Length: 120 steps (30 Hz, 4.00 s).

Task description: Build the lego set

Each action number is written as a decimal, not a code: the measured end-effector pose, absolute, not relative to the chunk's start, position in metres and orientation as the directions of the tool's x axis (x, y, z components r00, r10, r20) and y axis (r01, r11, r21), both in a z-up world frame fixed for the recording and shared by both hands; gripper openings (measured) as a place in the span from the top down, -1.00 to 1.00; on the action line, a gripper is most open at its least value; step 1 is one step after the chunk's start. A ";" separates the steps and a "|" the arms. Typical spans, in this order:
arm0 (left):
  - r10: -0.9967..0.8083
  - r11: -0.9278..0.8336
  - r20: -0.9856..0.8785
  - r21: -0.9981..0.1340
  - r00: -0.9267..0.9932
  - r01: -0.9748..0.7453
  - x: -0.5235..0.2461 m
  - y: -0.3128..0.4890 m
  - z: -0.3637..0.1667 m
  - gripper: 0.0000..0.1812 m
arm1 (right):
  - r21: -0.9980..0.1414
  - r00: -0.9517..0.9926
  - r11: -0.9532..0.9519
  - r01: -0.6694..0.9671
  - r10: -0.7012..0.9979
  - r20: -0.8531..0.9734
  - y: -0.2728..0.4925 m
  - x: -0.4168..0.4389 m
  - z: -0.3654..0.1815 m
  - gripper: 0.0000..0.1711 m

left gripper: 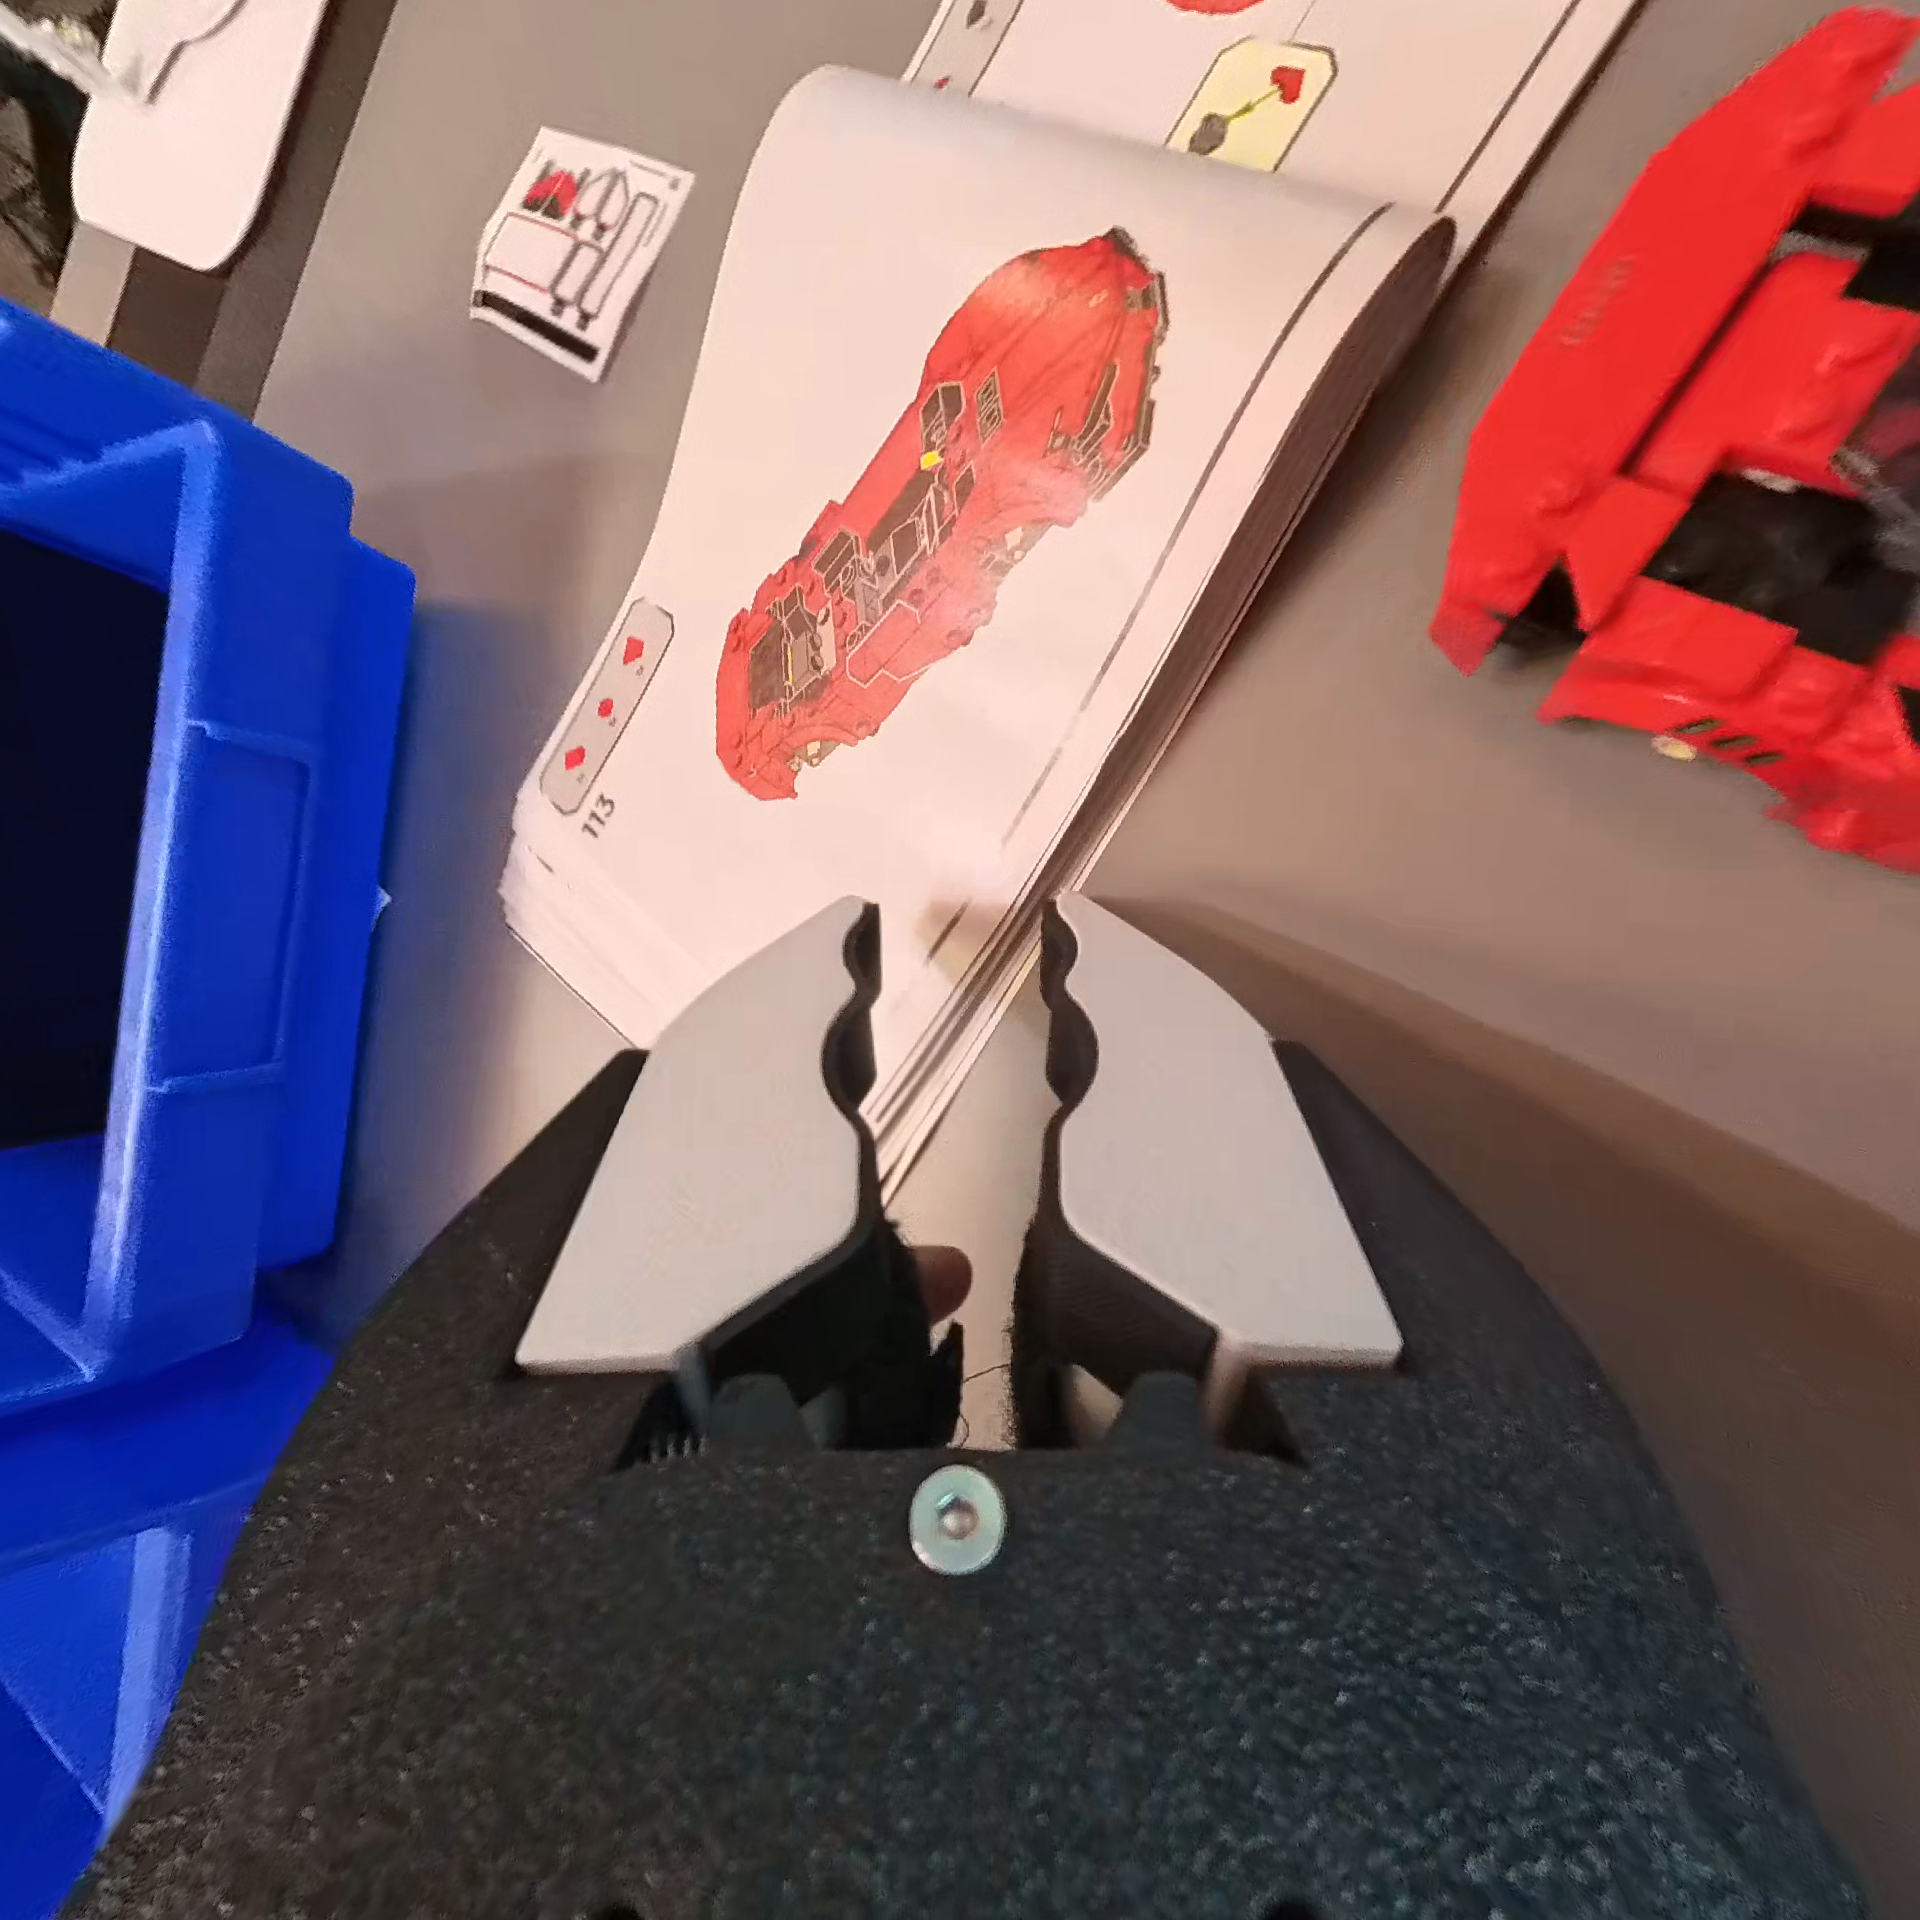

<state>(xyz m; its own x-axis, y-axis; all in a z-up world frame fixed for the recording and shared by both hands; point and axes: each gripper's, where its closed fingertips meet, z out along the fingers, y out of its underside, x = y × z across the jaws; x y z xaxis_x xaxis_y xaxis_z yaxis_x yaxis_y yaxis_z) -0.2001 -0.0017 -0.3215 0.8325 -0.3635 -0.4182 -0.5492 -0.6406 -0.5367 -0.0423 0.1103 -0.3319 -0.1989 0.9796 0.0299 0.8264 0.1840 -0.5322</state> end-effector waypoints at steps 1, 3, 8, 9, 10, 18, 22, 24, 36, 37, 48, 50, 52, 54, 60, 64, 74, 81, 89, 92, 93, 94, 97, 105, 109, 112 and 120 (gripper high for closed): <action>-0.356 -0.651 -0.412 -0.534 0.839 -0.539 -0.201 -0.003 -0.322 0.68 | -0.529 -0.203 0.194 0.826 0.978 0.041 0.110 -0.041 -0.331 0.46; -0.367 -0.651 -0.387 -0.543 0.846 -0.531 -0.193 -0.011 -0.319 0.68 | -0.587 -0.267 0.226 0.778 0.964 0.018 0.091 -0.037 -0.317 0.46; -0.564 -0.599 -0.148 -0.604 0.812 -0.526 -0.132 -0.060 -0.317 0.63 | -0.644 -0.435 0.263 0.719 0.892 -0.122 0.008 -0.007 -0.309 0.33; -0.586 -0.586 -0.125 -0.618 0.801 -0.525 -0.121 -0.067 -0.316 0.63 | -0.632 -0.454 0.283 0.722 0.882 -0.124 -0.006 -0.002 -0.316 0.25; -0.613 -0.577 -0.098 -0.623 0.784 -0.529 -0.111 -0.075 -0.316 0.63 | -0.619 -0.471 0.305 0.724 0.874 -0.120 -0.017 0.000 -0.322 0.16; -0.670 -0.579 0.034 -0.649 0.742 -0.494 -0.072 -0.114 -0.322 0.21 | -0.621 -0.463 0.365 0.693 0.886 0.004 -0.048 -0.015 -0.336 -0.23; -0.655 -0.571 0.008 -0.661 0.755 -0.488 -0.061 -0.112 -0.326 0.25 | -0.641 -0.453 0.356 0.681 0.891 0.014 -0.049 -0.027 -0.336 -0.22; -0.650 -0.564 0.004 -0.672 0.760 -0.480 -0.060 -0.110 -0.326 0.31 | -0.645 -0.450 0.352 0.678 0.893 0.014 -0.049 -0.032 -0.335 -0.21; -0.558 -0.604 0.012 -0.692 0.830 -0.396 -0.092 -0.114 -0.326 0.44 | -0.649 -0.505 0.385 0.656 0.863 0.002 -0.048 -0.076 -0.336 -0.20; -0.551 -0.605 0.010 -0.693 0.835 -0.391 -0.095 -0.114 -0.326 0.44 | -0.650 -0.511 0.390 0.652 0.859 0.002 -0.048 -0.079 -0.335 -0.20; -0.488 -0.636 -0.005 -0.683 0.873 -0.359 -0.110 -0.113 -0.326 0.40 | -0.656 -0.541 0.407 0.636 0.841 -0.003 -0.047 -0.088 -0.332 -0.24; -0.460 -0.641 -0.030 -0.680 0.887 -0.355 -0.113 -0.116 -0.318 0.41 | -0.691 -0.516 0.365 0.624 0.857 -0.012 -0.045 -0.079 -0.320 -0.19; -0.458 -0.628 -0.046 -0.690 0.888 -0.360 -0.109 -0.120 -0.303 0.41 | -0.735 -0.474 0.296 0.610 0.880 -0.038 -0.037 -0.065 -0.307 -0.09; -0.474 -0.603 -0.064 -0.703 0.878 -0.377 -0.101 -0.121 -0.286 0.43 | -0.769 -0.451 0.228 0.597 0.888 -0.087 -0.034 -0.049 -0.296 0.09; -0.440 -0.670 0.001 -0.666 0.898 -0.328 -0.078 -0.118 -0.269 1.00 | -0.788 -0.414 0.210 0.578 0.908 -0.061 -0.060 -0.030 -0.280 1.00; -0.397 -0.723 -0.092 -0.582 0.913 -0.372 -0.082 -0.120 -0.275 1.00 | -0.748 -0.426 0.290 0.597 0.905 0.011 -0.087 -0.037 -0.283 1.00; -0.391 -0.757 -0.262 -0.453 0.882 -0.471 -0.089 -0.126 -0.291 1.00 | -0.695 -0.336 0.314 0.647 0.935 0.110 -0.087 -0.050 -0.293 1.00; -0.401 -0.744 -0.255 -0.469 0.880 -0.475 -0.084 -0.125 -0.289 1.00 | -0.673 -0.331 0.352 0.651 0.929 0.165 -0.085 -0.049 -0.292 1.00; -0.355 -0.751 -0.291 -0.477 0.888 -0.457 -0.093 -0.119 -0.287 0.86 | -0.664 -0.308 0.348 0.662 0.934 0.182 -0.079 -0.048 -0.293 0.94; -0.347 -0.759 -0.292 -0.471 0.891 -0.449 -0.094 -0.120 -0.288 0.77 | -0.668 -0.297 0.339 0.662 0.938 0.181 -0.076 -0.048 -0.293 0.89; -0.348 -0.759 -0.291 -0.470 0.891 -0.450 -0.094 -0.120 -0.289 0.78 | -0.668 -0.294 0.336 0.664 0.939 0.180 -0.075 -0.048 -0.293 0.86; -0.353 -0.758 -0.292 -0.468 0.889 -0.455 -0.093 -0.120 -0.289 0.88 | -0.668 -0.298 0.338 0.664 0.938 0.179 -0.075 -0.047 -0.294 0.84; -0.361 -0.744 -0.283 -0.486 0.888 -0.458 -0.088 -0.118 -0.285 1.00 | -0.694 -0.400 0.391 0.604 0.902 0.161 -0.082 -0.044 -0.297 0.99; -0.378 -0.740 -0.313 -0.464 0.871 -0.487 -0.076 -0.102 -0.276 1.00 | -0.815 -0.549 0.329 0.476 0.836 0.017 -0.065 -0.025 -0.309 0.97; -0.399 -0.754 -0.316 -0.422 0.861 -0.504 -0.067 -0.091 -0.279 1.00 | -0.837 -0.508 0.295 0.460 0.861 0.024 -0.049 -0.022 -0.307 0.95; -0.410 -0.757 -0.323 -0.401 0.853 -0.516 -0.061 -0.085 -0.278 1.00 | -0.841 -0.503 0.302 0.449 0.863 0.042 -0.044 -0.020 -0.309 0.95; -0.412 -0.761 -0.331 -0.387 0.849 -0.521 -0.059 -0.079 -0.277 1.00 | -0.847 -0.479 0.286 0.448 0.877 0.043 -0.036 -0.016 -0.307 0.94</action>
